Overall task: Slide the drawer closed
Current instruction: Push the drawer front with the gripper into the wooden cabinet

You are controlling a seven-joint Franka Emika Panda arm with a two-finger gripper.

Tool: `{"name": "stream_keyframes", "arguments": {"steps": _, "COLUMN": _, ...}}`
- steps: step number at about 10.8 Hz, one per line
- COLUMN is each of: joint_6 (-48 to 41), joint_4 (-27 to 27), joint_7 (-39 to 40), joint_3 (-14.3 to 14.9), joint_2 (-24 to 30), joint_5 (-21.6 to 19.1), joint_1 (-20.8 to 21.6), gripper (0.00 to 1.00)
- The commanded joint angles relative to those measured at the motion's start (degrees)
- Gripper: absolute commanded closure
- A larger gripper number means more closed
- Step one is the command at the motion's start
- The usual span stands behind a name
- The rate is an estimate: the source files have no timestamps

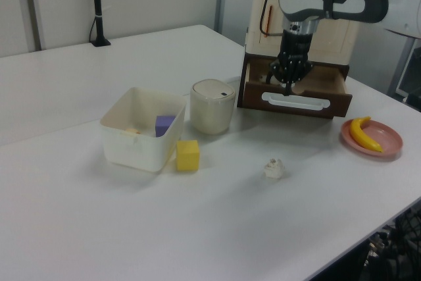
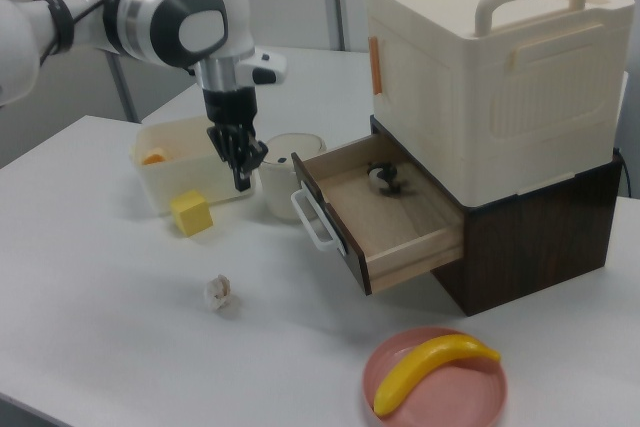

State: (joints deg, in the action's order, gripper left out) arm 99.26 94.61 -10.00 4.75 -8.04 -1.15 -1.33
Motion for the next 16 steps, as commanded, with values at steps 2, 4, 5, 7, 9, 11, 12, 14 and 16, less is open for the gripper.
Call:
{"name": "stream_keyframes", "arguments": {"steps": 2, "joint_6": 5.22, "joint_4": 1.54, "joint_7": -7.73, "joint_3": 0.53, "joint_2": -4.95, "joint_5": -0.35, "joint_1": -2.18, "gripper": 1.0}}
{"name": "stream_keyframes", "arguments": {"steps": 4, "joint_6": 11.19, "joint_4": 1.28, "joint_7": -8.81, "joint_3": 0.53, "joint_2": -7.68, "joint_5": 0.18, "joint_1": -4.1, "gripper": 1.0}}
{"name": "stream_keyframes", "arguments": {"steps": 5, "joint_6": 13.31, "joint_4": 0.84, "joint_7": -8.81, "joint_3": 0.61, "joint_2": -8.56, "joint_5": 0.18, "joint_1": -5.07, "gripper": 1.0}}
{"name": "stream_keyframes", "arguments": {"steps": 7, "joint_6": 19.62, "joint_4": 0.66, "joint_7": -8.9, "joint_3": 1.14, "joint_2": -10.5, "joint_5": 0.45, "joint_1": -6.48, "gripper": 1.0}}
{"name": "stream_keyframes", "arguments": {"steps": 9, "joint_6": 23.07, "joint_4": -2.14, "joint_7": -9.77, "joint_3": 2.63, "joint_2": -13.3, "joint_5": 0.45, "joint_1": -7.28, "gripper": 1.0}}
{"name": "stream_keyframes", "arguments": {"steps": 11, "joint_6": 27.28, "joint_4": -4.34, "joint_7": -10.13, "joint_3": 2.64, "joint_2": -14.72, "joint_5": 0.45, "joint_1": -9.03, "gripper": 1.0}}
{"name": "stream_keyframes", "arguments": {"steps": 12, "joint_6": 29.48, "joint_4": -4.35, "joint_7": -10.13, "joint_3": 2.64, "joint_2": -14.72, "joint_5": 0.45, "joint_1": -10.0, "gripper": 1.0}}
{"name": "stream_keyframes", "arguments": {"steps": 14, "joint_6": 30.2, "joint_4": -4.87, "joint_7": -9.87, "joint_3": 2.64, "joint_2": -14.64, "joint_5": 0.62, "joint_1": -10.88, "gripper": 1.0}}
{"name": "stream_keyframes", "arguments": {"steps": 16, "joint_6": 31.77, "joint_4": -5.22, "joint_7": -10.04, "joint_3": 2.64, "joint_2": -14.72, "joint_5": 0.62, "joint_1": -10.97, "gripper": 1.0}}
